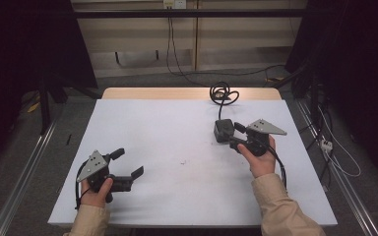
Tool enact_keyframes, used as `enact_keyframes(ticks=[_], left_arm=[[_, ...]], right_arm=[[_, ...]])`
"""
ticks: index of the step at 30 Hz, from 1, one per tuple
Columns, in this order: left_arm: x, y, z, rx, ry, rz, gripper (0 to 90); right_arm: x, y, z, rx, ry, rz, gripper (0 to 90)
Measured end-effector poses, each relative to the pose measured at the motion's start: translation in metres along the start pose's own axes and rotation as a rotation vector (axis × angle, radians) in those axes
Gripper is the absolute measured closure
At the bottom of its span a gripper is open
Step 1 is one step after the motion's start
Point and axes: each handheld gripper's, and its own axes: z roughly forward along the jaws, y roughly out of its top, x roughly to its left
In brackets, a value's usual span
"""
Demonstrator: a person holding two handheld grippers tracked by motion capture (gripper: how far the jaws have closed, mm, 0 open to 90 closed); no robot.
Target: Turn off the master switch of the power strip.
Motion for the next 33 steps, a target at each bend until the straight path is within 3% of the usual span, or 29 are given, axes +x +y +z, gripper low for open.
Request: enact_keyframes(ticks=[7, 20, 33], left_arm=[[0.002, 0.000, -0.001, -0.002, 0.005, -0.007, 2.1], [0.003, 0.000, -0.005, -0.008, 0.004, -0.012, 2.1], [0.004, -0.001, -0.007, -0.010, 0.003, -0.020, 2.1]], right_arm=[[-0.003, 0.002, 0.006, 0.019, 0.008, 0.005, 52.2], [-0.008, 0.001, 0.013, 0.034, 0.001, -0.004, 59.6], [-0.015, -0.001, 0.016, 0.049, 0.010, 0.017, 69.4]])
